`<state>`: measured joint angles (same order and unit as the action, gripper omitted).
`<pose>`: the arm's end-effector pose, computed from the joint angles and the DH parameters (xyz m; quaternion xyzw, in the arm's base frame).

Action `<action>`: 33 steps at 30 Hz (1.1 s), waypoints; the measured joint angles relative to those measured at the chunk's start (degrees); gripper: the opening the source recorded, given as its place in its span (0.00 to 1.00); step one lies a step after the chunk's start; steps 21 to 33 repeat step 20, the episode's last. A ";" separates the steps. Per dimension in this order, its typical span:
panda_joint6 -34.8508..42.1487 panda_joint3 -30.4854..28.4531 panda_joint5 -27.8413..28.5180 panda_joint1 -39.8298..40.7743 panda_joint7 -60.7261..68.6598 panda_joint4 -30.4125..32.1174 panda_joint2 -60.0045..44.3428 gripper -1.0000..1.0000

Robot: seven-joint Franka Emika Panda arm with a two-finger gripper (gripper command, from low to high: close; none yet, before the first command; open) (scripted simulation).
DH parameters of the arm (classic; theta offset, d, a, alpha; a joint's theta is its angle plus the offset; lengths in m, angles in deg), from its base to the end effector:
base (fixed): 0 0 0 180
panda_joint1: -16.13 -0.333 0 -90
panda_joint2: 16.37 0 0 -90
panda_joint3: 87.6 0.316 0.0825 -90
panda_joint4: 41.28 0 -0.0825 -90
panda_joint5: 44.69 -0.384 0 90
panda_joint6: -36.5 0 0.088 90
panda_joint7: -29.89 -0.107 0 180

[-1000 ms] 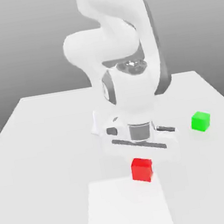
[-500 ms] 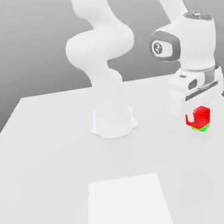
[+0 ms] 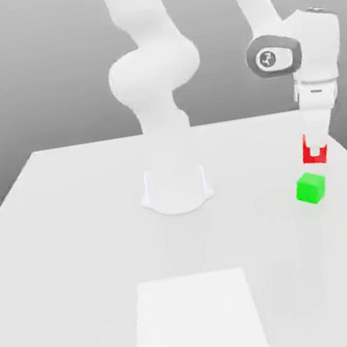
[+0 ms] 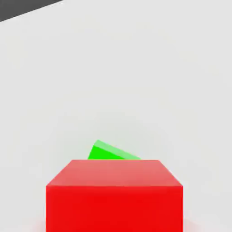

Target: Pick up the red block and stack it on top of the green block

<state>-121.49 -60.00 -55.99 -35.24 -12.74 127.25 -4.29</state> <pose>0.0843 0.3209 0.2288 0.9755 0.2196 0.0129 0.0002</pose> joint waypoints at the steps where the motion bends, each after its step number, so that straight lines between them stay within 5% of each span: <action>1: -0.54 0.19 0.50 0.33 -0.33 -0.02 -0.55 0.00; 20: -10.75 1.37 13.55 5.24 -9.42 -0.04 -12.28 0.00; 33: -10.75 1.37 13.55 5.24 -9.42 -0.04 -12.28 0.00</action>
